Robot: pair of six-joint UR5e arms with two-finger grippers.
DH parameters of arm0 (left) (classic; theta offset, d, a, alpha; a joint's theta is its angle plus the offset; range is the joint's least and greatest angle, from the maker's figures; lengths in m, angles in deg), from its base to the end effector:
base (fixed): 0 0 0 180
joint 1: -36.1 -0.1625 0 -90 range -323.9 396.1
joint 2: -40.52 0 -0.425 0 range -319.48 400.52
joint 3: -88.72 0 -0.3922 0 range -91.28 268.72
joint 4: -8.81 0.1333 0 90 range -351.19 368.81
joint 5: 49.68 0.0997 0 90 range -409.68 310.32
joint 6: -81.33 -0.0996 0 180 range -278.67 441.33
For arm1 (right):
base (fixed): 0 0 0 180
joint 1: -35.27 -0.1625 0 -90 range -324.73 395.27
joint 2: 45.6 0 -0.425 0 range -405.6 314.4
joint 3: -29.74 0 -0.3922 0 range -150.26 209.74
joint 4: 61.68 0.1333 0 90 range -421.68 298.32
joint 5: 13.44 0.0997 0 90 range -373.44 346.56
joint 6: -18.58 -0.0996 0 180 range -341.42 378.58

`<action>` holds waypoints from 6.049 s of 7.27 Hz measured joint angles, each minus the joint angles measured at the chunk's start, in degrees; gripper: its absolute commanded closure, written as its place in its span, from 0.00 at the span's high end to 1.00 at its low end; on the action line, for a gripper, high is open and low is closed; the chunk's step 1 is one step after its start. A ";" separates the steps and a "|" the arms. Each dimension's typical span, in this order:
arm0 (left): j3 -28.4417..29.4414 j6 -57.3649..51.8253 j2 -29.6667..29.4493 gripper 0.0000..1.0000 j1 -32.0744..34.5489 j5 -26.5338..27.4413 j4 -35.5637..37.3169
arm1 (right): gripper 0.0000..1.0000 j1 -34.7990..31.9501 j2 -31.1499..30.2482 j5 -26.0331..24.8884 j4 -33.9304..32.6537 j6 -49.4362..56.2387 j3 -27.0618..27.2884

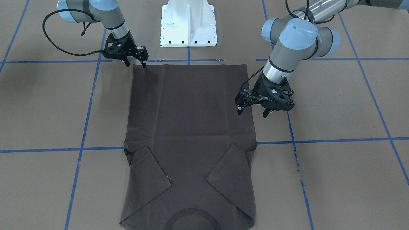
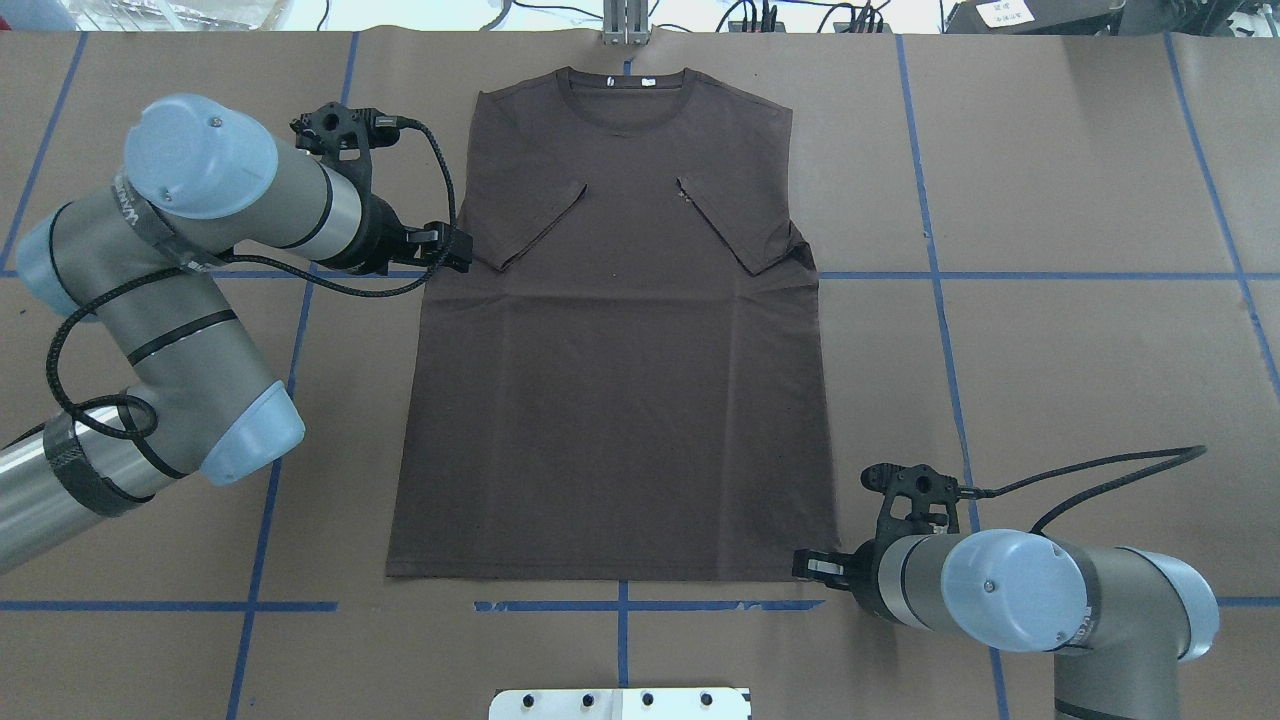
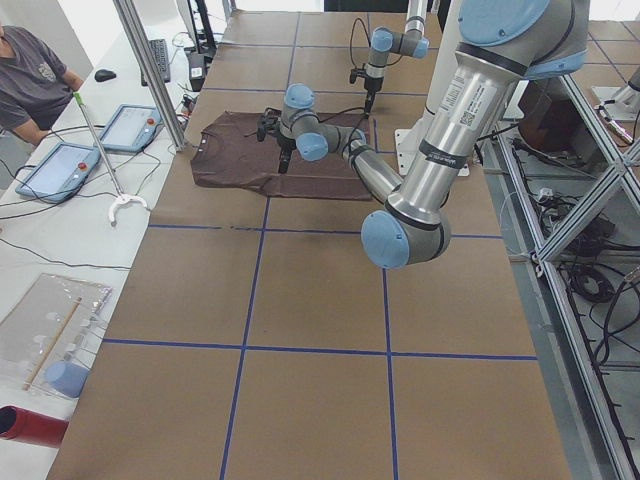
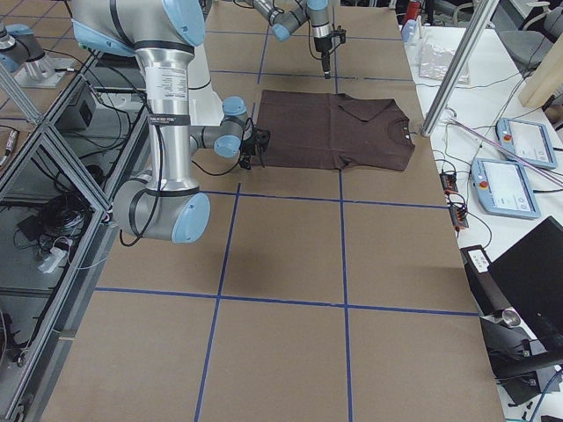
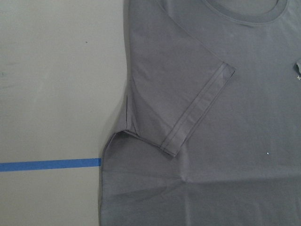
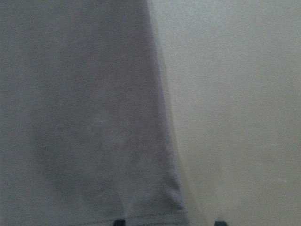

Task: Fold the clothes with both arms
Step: 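Move both grippers to the shirt hem corners nearest the robot, then grasp the hem corners with both grippers and lift, then carry the hem with both grippers toward the collar, folding the shirt in half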

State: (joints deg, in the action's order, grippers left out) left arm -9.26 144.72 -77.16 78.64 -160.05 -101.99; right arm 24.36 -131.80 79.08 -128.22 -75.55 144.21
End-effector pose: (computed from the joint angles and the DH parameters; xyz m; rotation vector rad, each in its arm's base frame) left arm 0.4115 -0.5115 0.2787 0.2842 0.9865 -0.0781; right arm -0.4798 -0.2238 0.3842 0.0125 -0.9056 0.2245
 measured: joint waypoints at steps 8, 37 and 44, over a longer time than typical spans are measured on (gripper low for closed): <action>-0.84 2.11 1.37 1.00 -0.08 0.02 0.03 | 0.00 -0.46 -0.93 0.02 0.05 -0.02 2.80; -35.59 32.36 18.53 0.00 -30.21 13.67 -6.06 | 0.00 -8.17 -2.76 10.78 0.55 16.71 15.45; -42.66 16.40 36.05 0.00 -25.29 0.67 -18.76 | 0.00 -15.80 -7.45 31.22 0.78 16.30 25.05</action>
State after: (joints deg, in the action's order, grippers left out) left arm -51.92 161.13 -41.11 53.35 -159.39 -120.75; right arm 8.56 -139.26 110.29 -127.44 -59.25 169.26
